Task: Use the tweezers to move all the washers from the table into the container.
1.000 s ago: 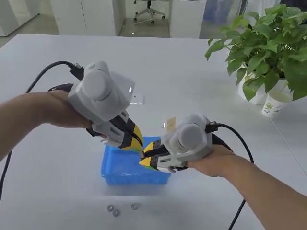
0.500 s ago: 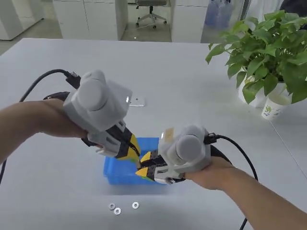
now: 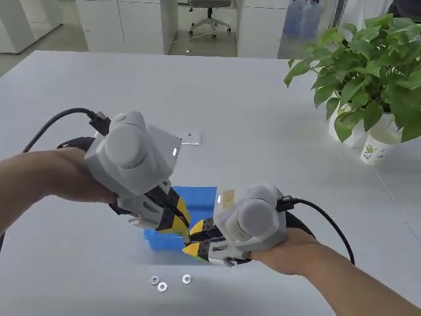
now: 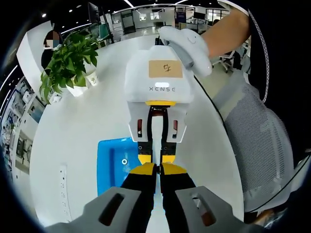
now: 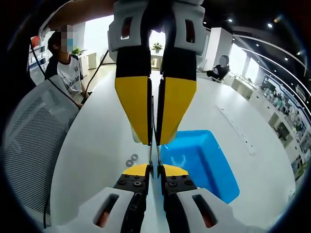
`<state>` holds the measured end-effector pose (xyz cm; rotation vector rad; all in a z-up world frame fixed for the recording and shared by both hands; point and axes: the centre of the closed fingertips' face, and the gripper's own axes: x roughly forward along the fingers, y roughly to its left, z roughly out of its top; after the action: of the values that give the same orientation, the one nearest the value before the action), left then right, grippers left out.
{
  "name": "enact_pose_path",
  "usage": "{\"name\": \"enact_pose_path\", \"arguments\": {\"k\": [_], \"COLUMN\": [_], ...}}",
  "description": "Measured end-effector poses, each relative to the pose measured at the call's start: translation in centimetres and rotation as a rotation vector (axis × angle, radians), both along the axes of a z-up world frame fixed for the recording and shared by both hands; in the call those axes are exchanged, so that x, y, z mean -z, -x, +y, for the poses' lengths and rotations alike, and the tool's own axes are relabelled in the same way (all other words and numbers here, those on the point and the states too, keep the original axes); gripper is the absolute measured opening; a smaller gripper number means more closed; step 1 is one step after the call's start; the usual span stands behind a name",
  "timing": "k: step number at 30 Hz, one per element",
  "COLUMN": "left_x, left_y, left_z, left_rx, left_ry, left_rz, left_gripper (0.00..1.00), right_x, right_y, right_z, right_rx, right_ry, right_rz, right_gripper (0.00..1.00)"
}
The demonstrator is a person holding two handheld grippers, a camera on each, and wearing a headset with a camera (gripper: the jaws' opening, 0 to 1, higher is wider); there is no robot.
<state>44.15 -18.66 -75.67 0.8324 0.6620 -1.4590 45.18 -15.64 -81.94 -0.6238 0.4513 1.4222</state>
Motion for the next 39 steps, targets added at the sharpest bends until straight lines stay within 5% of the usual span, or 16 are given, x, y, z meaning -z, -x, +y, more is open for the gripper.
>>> {"name": "enact_pose_path", "arguments": {"k": [39], "left_x": [3.5], "left_y": [2.6], "left_z": [0.4], "left_rx": [0.019], "left_ry": [-0.019], "left_rz": [0.046], "left_gripper": [0.06], "right_x": [4.0], "right_y": [3.0], "right_z": [0.0], "right_rx": [-0.008], "right_ry": [0.029], "right_rz": [0.068], "right_gripper": [0.12]}}
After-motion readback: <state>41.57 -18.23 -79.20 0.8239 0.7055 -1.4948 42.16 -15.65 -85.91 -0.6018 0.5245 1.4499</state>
